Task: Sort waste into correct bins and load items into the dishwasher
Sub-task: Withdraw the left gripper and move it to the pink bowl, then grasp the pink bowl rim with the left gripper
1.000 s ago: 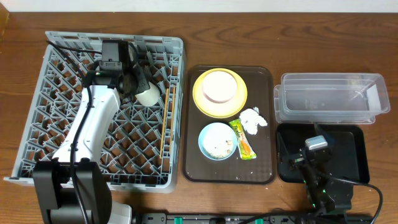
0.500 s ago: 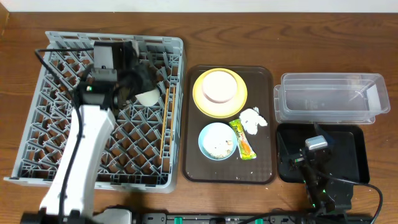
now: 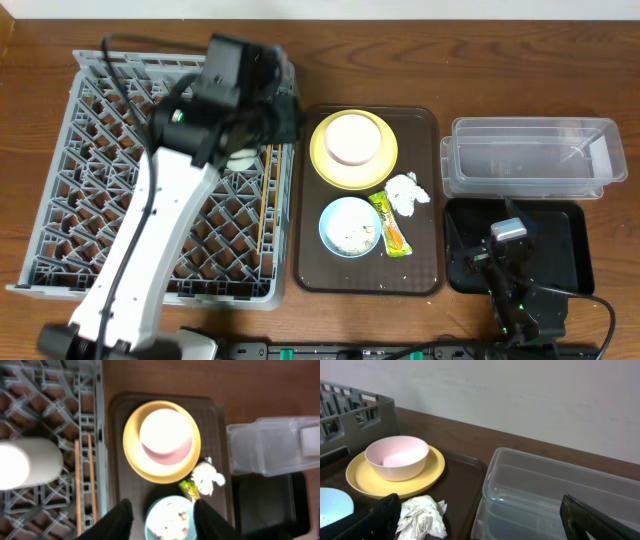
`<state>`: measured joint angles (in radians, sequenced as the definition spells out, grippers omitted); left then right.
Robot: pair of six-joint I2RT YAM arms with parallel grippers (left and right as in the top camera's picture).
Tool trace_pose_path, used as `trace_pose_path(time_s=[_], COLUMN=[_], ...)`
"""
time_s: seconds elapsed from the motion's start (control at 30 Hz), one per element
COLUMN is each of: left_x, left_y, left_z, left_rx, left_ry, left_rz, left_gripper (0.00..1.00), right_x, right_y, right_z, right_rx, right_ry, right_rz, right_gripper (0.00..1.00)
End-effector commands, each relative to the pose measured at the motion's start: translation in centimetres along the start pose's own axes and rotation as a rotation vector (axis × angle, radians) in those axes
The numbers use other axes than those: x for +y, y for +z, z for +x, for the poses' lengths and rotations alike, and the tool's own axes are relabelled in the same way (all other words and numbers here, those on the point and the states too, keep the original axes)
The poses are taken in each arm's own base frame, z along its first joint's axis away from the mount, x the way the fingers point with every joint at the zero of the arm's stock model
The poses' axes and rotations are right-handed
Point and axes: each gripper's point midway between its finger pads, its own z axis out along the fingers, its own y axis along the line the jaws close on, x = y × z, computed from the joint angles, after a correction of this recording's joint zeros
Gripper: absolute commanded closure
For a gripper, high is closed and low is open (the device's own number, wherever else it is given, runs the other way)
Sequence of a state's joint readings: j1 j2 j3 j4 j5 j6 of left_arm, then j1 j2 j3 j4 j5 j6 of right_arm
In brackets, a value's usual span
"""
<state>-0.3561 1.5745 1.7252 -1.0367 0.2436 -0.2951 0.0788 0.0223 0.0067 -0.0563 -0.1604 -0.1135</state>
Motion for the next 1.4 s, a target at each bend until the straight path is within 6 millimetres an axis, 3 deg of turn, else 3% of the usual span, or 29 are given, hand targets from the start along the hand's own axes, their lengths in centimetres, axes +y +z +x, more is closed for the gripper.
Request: trace_pose_path(time_s=[0.0,0.1,0.2,0.53,0.6,0.73,1.07,1.37], left_x=[-0.5,-1.9,-3.7,-7.5,-7.9,-8.0,-6.2,-5.3], left_y=[1.4,3.7,6.0,14.2,16.1,19.6,24.9,26.2], left_z=[-1.4,-1.7,-1.3,1.9,2.7,4.5,6.5,7.5], left_rx=[0.016,0.031,0.056,0.168,0.191,0.245,0.291,0.316], left_ry=[0.067,0.094,0.12,0.195,0.209,0.225,0.233,0.24], left_rz=[-0.068,-0.046,-0.003,0.032,0.031,0.019,-0.055,-0.092], left_gripper=[0.51,0.37,0.31,0.3,0.36,0.57,0.62,0.7], right_x=[0.0,0.0,0.0,0.0,0.1,0.0,0.0,0.1], right_y=[0.0,0.0,0.0,0.0,0.0,0.0,0.0,0.0], right_z=[0.1,0.1,0.1,0.1,0.1,0.1,0.1,0.1], right_rx=[0.003,0.003,0.003,0.003,0.003,0.003,0.003,0.003], right_ry=[-0.004,-0.004,-0.003,-0.004,-0.004,-0.004,-0.003,-0.004], right_rz=[-0.002,-0.002,-0.002,-0.002,-0.003,-0.002,-0.002,-0.003], right_gripper=[0.01,0.01,0.01,0.01,0.01,0.01,0.01,0.01])
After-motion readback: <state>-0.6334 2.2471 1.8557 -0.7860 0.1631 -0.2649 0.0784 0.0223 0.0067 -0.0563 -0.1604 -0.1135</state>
